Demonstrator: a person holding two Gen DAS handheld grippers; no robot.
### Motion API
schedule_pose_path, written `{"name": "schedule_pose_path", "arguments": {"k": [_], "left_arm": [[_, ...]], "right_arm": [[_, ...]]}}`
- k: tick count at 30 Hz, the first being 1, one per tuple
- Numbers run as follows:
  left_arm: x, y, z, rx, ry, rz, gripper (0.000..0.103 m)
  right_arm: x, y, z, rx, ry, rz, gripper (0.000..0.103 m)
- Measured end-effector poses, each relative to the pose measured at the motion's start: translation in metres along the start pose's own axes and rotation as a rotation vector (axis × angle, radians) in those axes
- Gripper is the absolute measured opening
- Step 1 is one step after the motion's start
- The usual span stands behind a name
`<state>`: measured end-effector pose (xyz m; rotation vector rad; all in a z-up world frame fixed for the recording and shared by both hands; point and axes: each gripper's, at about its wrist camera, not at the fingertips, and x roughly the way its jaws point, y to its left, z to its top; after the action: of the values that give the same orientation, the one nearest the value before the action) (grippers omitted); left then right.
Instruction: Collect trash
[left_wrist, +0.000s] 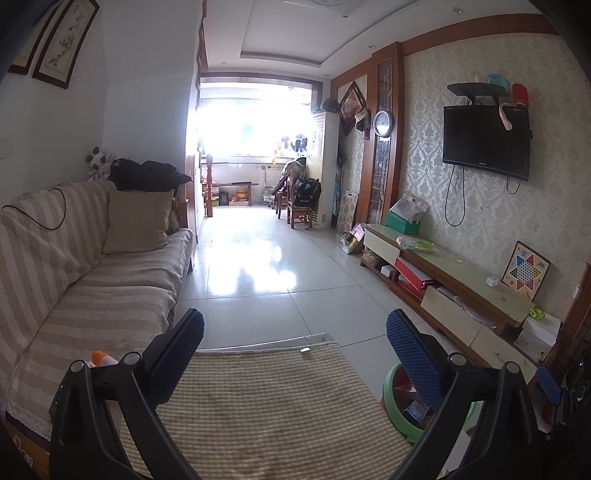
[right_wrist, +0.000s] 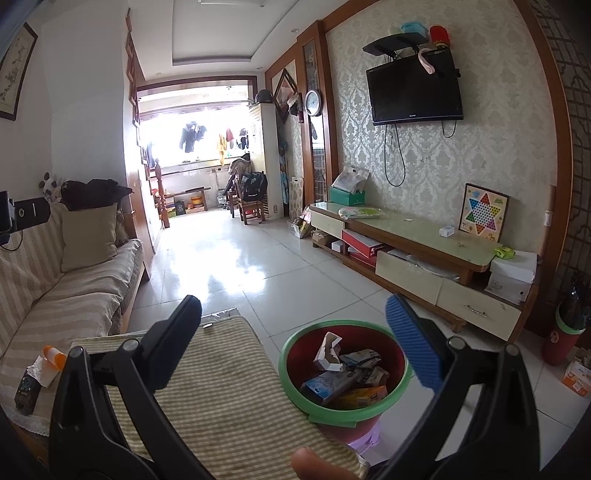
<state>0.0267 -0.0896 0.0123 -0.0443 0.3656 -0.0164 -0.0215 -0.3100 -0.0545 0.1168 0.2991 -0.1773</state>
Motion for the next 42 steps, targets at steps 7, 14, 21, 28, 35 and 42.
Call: {"name": "schedule_pose_path", "arguments": {"k": [7,14,21,28,35,42], "left_arm": [[-0.001,-0.003,0.000,0.009,0.000,-0.005,0.095],[-0.001,-0.004,-0.001,0.010,0.007,-0.005,0.095],[-0.001,-0.011,-0.005,0.042,0.000,0.011,0.095],[-0.002,-0.014,-0.004,0.046,0.001,0.010,0.095],[0.006,-0.013,-0.005,0.037,0.019,0.009,0.095],[0.028,-0.004,-0.024,-0.007,0.067,0.024,0.095]], "right_arm": [[0.004,-0.004,-0.003,0.009,0.019,-0.009,0.098],[0.006,-0.004,-0.004,-0.001,0.020,-0.016,0.098],[0.011,-0.008,-0.007,0.002,0.035,-0.018,0.098],[0.013,-0.011,-0.009,-0.001,0.041,-0.023,0.098],[0.022,-0.016,-0.017,-0.004,0.069,-0.022,0.098],[0.039,-0.011,-0.034,-0.028,0.130,-0.023,0.098]]}}
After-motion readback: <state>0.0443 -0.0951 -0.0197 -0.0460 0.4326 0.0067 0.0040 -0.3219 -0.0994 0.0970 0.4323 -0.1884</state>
